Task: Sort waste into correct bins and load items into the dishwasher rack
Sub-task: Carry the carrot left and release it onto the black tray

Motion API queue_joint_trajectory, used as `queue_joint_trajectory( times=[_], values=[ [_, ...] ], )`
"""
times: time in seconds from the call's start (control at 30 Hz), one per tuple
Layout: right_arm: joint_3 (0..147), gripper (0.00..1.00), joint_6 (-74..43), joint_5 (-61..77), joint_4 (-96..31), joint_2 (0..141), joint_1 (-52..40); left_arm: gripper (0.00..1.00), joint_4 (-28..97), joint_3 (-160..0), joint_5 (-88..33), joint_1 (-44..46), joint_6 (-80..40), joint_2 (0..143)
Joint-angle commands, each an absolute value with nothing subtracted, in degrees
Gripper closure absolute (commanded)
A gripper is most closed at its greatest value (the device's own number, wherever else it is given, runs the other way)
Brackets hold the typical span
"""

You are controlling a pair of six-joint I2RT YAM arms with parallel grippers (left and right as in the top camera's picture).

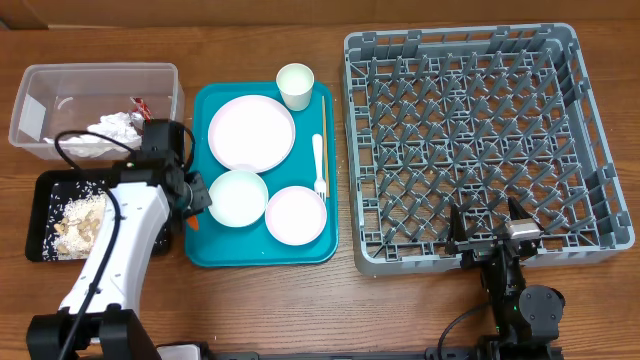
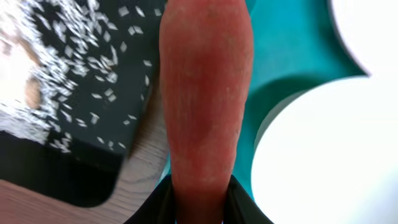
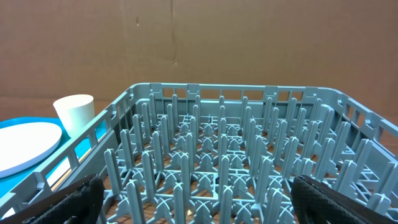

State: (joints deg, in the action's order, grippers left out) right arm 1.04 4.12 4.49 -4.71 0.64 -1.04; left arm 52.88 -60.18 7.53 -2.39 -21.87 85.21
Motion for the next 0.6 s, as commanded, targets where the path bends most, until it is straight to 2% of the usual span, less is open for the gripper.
queue_joint_trajectory(
  times=[0.0, 0.17, 0.57],
  values=[
    [0.4, 0.0, 4.3, 4.6, -4.4, 0.2, -0.8, 0.82, 54.6, -64.4, 9.6, -3.5, -22.0, 85.4],
    [0.4, 0.0, 4.3, 4.6, -4.4, 0.2, -0.8, 0.8, 55.7, -66.0, 9.6, -8.3, -24.9, 85.4],
    [0.4, 0.0, 4.3, 4.6, -4.4, 0.2, -0.8, 0.78, 54.7, -65.7, 7.4, -28.8, -29.3, 85.4]
  ],
)
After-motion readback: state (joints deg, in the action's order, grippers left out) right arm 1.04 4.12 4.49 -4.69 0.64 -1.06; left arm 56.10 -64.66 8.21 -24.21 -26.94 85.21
